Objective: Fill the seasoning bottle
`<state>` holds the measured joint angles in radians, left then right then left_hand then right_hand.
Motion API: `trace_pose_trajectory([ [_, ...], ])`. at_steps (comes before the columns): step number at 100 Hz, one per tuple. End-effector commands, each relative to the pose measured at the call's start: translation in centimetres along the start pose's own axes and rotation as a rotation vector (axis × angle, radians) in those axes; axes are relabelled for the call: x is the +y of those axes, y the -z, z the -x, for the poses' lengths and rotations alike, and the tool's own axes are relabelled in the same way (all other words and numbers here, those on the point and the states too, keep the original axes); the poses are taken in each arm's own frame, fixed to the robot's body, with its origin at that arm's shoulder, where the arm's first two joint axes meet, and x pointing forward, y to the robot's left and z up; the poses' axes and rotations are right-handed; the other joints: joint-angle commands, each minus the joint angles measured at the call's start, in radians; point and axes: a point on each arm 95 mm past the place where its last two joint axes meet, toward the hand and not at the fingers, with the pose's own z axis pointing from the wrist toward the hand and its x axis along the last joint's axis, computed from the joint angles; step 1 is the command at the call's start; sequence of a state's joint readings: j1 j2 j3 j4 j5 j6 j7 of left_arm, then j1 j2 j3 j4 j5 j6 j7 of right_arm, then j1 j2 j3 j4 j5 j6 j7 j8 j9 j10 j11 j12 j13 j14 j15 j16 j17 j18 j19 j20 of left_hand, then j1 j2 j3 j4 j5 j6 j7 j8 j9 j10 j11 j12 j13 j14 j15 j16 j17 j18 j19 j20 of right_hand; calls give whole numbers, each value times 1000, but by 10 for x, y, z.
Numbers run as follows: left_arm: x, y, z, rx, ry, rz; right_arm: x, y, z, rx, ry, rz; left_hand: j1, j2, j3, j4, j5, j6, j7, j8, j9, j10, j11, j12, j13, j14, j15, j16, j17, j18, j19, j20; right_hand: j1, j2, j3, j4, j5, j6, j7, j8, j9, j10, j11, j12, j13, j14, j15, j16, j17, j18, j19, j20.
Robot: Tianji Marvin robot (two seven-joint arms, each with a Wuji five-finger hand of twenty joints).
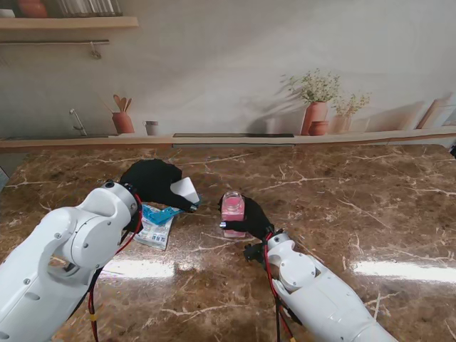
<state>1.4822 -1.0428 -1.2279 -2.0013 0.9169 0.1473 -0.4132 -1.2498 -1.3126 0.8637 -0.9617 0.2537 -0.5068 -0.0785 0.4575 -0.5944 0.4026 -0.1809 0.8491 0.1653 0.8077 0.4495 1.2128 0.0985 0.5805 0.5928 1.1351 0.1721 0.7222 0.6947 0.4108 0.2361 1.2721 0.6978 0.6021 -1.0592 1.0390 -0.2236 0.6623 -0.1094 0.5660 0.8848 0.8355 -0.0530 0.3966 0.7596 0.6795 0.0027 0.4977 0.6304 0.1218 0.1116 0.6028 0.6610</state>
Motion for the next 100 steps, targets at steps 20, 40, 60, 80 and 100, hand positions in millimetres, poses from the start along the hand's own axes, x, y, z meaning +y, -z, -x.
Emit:
trace_pose_trajectory([
  [20,10,4,5,-18,-1,12,-11,-13,9,-44,-7,-25,181,211,181,16,136,-224,146,5,44,-61,24,-6,4,0,11,-6,-9,23,43,-5,74,198,362,104,-56,-145,15,27,-173,-64,-47,-115,-86,-46,-69,-45,-55,-61,-46,29],
  [40,12,6,5,-24,3,14,-11,-14,13,-51,-11,-47,185,209,176,17,134,-228,145,2,41,-61,23,-7,1,2,9,-6,-9,20,42,-6,50,180,340,100,-163,-102,-77,-17,-318,-38,-80,-215,-205,-40,-139,-112,-109,-105,-105,22],
  [60,14,6,4,-26,2,20,-10,-12,15,-52,-19,-47,187,209,172,17,132,-230,145,1,39,-60,21,-8,-1,2,7,-6,-8,17,43,-6,-3,128,295,89,-262,-17,-199,-71,-439,-9,-123,-284,-311,-33,-226,-193,-145,-141,-149,12],
  [80,15,8,5,-32,-3,33,-6,-8,19,-60,-21,-38,188,209,169,17,132,-233,145,-1,38,-61,22,-9,1,1,8,-6,-8,17,43,-6,-22,109,272,85,-284,37,-295,-132,-460,-3,-127,-307,-324,-32,-244,-215,-149,-147,-160,10],
  [100,16,9,5,-32,-10,35,-2,-7,20,-59,-26,-36,189,207,168,17,132,-235,146,-2,37,-61,21,-10,-1,0,7,-7,-8,17,43,-6,-40,79,247,78,-324,103,-400,-224,-476,2,-150,-334,-332,-29,-270,-233,-148,-151,-172,1],
])
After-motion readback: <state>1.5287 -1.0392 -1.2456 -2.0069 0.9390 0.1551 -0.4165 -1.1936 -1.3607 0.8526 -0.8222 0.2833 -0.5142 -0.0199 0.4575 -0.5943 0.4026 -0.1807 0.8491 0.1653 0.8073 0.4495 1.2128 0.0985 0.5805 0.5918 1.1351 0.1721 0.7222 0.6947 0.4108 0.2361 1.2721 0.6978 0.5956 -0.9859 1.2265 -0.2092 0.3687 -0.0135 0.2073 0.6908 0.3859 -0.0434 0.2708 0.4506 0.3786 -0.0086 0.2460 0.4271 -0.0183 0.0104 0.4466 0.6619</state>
